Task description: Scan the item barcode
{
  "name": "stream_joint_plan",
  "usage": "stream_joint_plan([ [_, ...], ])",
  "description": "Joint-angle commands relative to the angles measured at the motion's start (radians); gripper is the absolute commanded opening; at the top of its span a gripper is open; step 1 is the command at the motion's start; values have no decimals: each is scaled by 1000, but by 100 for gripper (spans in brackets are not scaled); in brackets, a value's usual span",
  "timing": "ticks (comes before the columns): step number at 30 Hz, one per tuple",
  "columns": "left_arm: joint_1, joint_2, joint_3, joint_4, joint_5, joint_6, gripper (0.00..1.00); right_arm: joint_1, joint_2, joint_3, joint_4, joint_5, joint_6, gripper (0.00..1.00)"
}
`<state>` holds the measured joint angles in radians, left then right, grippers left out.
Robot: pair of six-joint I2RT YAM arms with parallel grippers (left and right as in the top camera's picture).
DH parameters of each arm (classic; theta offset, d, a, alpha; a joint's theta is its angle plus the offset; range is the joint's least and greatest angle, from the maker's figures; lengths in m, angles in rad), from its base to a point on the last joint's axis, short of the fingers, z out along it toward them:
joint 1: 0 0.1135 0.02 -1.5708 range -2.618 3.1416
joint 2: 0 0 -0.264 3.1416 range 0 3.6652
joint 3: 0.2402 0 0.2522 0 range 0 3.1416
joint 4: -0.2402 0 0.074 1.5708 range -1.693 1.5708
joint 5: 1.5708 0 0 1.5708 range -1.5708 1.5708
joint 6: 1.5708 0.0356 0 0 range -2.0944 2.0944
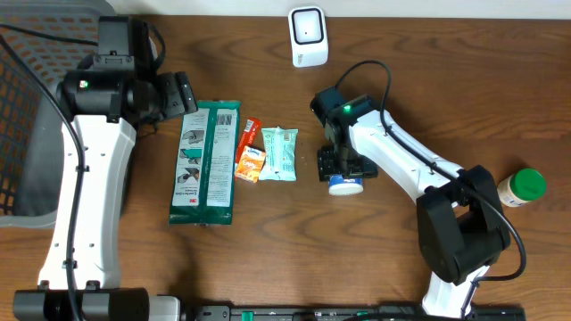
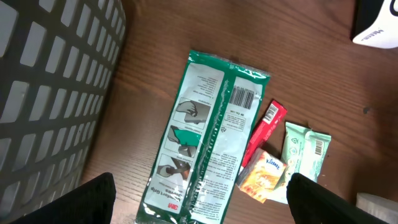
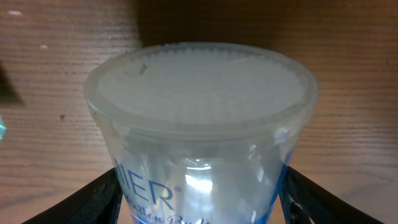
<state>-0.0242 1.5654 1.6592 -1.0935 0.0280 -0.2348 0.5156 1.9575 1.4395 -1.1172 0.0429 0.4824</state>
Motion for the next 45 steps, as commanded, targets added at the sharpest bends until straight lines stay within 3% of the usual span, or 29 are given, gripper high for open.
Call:
stream_joint_plan([
  [1,3,8,-2,-2,6,6,88,8,-11,-14,19,20,11,73],
  [18,3,8,-2,-2,6,6,88,8,-11,-47,74,73,-1,76],
  [23,3,8,-2,-2,6,6,88,7,-11,-47,74,84,-2,72],
  [25,3,8,-2,-2,6,6,88,7,-11,-47,61,112,-20,63],
  [31,3,8,-2,-2,6,6,88,7,-11,-46,51,110,-22,69],
  [37,3,8,-2,-1,6,6,88,7,-11,-46,51,105,-28,66],
  [42,3,8,-2,-1,6,6,88,-9,-45,-31,54,24,-82,64],
  [45,3,8,-2,-1,6,6,88,-68,-116,15,27,-138,-162,62],
])
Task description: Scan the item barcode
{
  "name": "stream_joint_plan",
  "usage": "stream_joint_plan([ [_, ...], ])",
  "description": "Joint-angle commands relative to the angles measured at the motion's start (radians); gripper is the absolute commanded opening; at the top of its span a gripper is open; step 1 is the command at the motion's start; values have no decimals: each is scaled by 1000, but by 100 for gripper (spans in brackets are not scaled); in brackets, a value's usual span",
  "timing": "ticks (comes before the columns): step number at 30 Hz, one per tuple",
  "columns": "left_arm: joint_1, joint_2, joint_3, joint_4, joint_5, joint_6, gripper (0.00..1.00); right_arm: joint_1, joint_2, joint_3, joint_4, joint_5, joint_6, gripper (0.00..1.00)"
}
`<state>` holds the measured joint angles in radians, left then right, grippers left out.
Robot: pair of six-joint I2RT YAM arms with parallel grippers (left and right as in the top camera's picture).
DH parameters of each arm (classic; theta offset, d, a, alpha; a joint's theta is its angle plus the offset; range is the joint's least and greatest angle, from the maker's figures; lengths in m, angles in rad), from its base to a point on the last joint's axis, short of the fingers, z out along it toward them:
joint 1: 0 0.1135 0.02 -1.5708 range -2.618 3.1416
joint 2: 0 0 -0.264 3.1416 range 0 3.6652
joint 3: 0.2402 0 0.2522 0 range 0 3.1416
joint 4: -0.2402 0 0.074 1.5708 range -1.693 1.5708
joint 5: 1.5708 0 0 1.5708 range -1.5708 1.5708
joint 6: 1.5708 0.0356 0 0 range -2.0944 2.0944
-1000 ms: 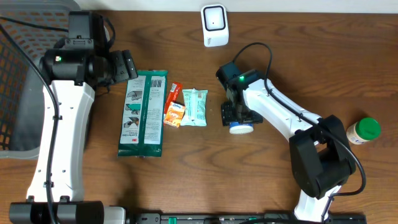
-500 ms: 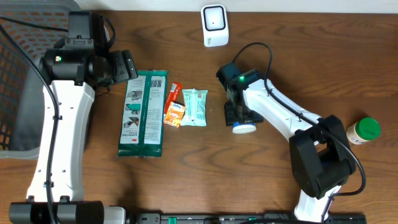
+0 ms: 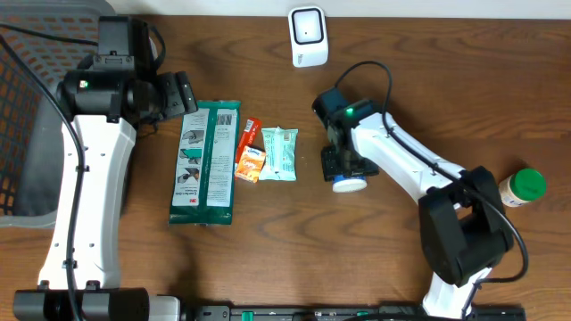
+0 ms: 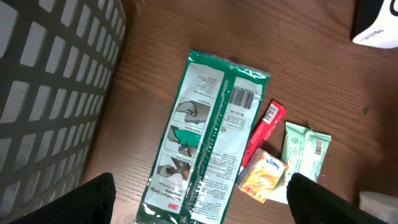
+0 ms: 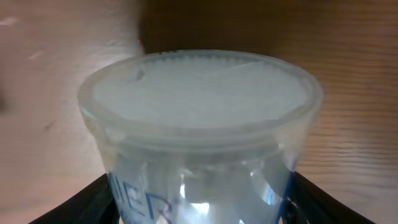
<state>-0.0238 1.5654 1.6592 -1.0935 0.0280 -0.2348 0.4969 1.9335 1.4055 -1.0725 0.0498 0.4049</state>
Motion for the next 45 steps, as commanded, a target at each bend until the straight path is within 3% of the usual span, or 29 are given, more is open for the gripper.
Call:
stream_joint_plan([
  [1,3,8,-2,-1,6,6,88,-70,-111,64,-36,-190,-94,62],
  [9,3,8,-2,-1,6,6,88,-249,-191,178,-283,-436,-191,58],
  [12,3,8,-2,-1,6,6,88,-269,-190,182,-304,-433,-220,88],
  [14,3,8,-2,-1,6,6,88,-258,-188,182,-291,-412,-227,91],
  [22,3,8,-2,-1,6,6,88,-86,-188,146,-190,-272,-88,87],
  [26,3,8,-2,-1,6,6,88,41,-184,136,-114,-206,-51,77],
  [34,3,8,-2,-1,6,6,88,276,-110,136,3,48,29,76],
  [38,3,8,-2,-1,6,6,88,338,-32,136,34,117,28,79],
  [45,3,8,-2,-1,6,6,88,327,15,136,39,118,28,78],
])
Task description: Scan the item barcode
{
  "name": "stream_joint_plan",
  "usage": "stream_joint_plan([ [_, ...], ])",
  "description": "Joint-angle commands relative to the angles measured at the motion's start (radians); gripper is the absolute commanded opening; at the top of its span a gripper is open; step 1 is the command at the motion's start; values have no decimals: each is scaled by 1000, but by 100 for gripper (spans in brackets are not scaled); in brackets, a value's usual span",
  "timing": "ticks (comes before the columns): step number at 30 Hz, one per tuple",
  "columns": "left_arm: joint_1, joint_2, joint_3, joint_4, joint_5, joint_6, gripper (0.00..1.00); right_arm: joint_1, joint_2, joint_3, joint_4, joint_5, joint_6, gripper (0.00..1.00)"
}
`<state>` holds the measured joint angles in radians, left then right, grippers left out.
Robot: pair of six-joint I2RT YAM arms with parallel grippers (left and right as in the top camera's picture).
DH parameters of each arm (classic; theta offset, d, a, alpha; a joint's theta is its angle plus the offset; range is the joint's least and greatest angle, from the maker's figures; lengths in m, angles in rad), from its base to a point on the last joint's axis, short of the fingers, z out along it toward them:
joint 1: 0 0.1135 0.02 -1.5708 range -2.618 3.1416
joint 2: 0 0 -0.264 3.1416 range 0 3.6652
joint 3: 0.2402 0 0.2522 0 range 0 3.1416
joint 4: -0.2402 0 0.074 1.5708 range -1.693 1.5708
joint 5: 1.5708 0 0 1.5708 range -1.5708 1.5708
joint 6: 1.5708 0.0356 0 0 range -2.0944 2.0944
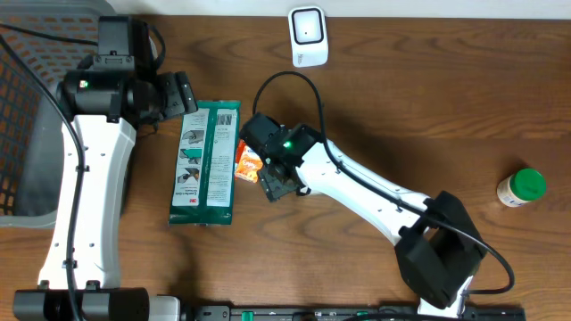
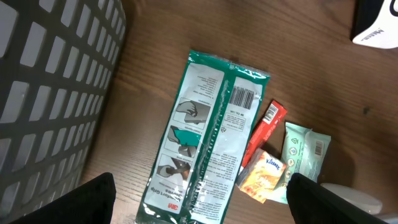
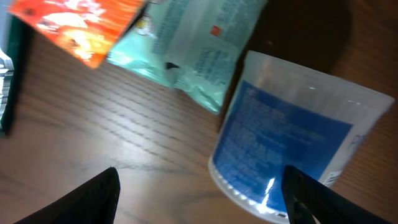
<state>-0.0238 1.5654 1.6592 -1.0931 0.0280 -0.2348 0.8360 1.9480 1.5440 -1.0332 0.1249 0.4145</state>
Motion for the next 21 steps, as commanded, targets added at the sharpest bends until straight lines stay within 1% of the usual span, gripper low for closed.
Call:
stream_joint_plan([
  [1,3,8,-2,-2,6,6,88,-17,-2,-2,-3,43,18,79],
  [5,3,8,-2,-2,6,6,88,-46,-6,-2,-16,29,16,79],
  [10,3,8,-2,-2,6,6,88,-56,-6,-2,18,-108,-30,80],
  [13,3,8,-2,-2,6,6,88,-55,-6,-2,46,-141,-34,80],
  [21,3,8,-2,-2,6,6,88,-40,-6,-2,56,-142,-34,70],
])
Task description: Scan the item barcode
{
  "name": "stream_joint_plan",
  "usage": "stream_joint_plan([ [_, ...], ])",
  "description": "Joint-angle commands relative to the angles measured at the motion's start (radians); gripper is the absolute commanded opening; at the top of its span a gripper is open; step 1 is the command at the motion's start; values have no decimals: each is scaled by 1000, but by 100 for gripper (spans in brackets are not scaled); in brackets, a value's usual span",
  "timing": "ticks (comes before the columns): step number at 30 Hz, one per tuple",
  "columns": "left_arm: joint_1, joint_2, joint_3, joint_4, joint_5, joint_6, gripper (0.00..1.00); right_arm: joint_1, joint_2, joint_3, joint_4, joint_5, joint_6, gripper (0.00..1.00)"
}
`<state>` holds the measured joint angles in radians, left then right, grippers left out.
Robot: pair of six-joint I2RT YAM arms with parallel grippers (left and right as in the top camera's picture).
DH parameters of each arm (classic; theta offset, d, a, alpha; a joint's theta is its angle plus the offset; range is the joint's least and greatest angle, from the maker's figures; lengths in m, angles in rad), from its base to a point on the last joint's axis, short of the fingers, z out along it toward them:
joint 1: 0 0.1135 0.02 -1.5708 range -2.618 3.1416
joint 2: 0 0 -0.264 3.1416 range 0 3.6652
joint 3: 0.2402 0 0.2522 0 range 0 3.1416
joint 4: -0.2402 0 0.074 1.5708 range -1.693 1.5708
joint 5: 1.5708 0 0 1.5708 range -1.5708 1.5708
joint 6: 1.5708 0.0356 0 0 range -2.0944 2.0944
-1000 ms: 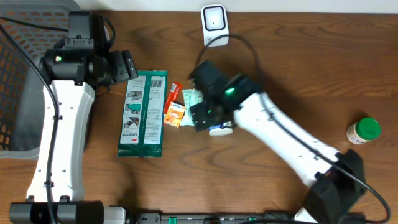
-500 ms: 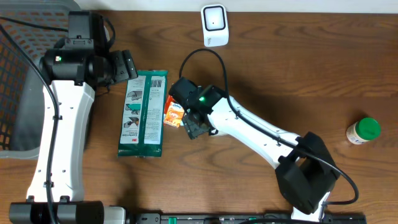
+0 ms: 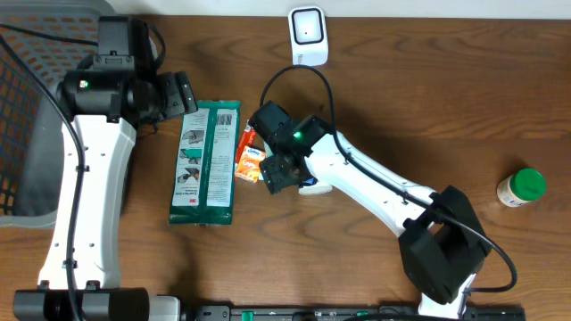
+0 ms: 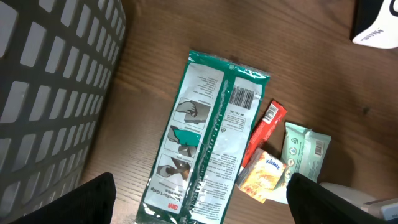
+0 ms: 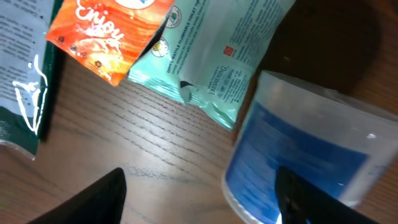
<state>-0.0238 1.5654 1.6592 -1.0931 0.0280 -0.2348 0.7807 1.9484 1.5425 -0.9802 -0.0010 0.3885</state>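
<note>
A clear tub with a blue label (image 5: 305, 165) lies on its side on the wood, just right of a mint wipes packet (image 5: 214, 53). In the overhead view only its white end (image 3: 314, 186) peeks out beside the arm. My right gripper (image 5: 199, 208) hangs low over the table, open, with bare wood between its fingers and the tub against its right finger (image 5: 323, 199). The white scanner (image 3: 306, 36) stands at the back edge. My left gripper (image 4: 199, 205) is open high above a green glove pack (image 4: 208, 134) whose barcode faces up.
An orange tissue packet (image 5: 109, 34) and a red packet (image 3: 250, 134) lie between the green pack and the wipes. A dark mesh basket (image 3: 27, 116) fills the far left. A green-capped bottle (image 3: 521, 187) stands at the far right.
My right gripper has shifted slightly toward the back and right, so the tub's white end now shows in the overhead view. The left arm and the packets have not moved.
First my right gripper sat around the tub, which lay in mid-table right of the packets. It was still there a moment later, slightly shifted. Then gripper and tub were further left beside the wipes, with the tub off to the right finger's side, as now.
</note>
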Motion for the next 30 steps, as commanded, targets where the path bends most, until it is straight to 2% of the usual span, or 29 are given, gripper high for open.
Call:
stream_joint_plan([
  [1,3,8,-2,-2,6,6,88,20,-6,-1,6,-15,-9,70],
  [15,3,8,-2,-2,6,6,88,24,-6,-1,-73,83,-26,68],
  [30,3,8,-2,-2,6,6,88,-48,-6,-1,-138,158,0,73],
])
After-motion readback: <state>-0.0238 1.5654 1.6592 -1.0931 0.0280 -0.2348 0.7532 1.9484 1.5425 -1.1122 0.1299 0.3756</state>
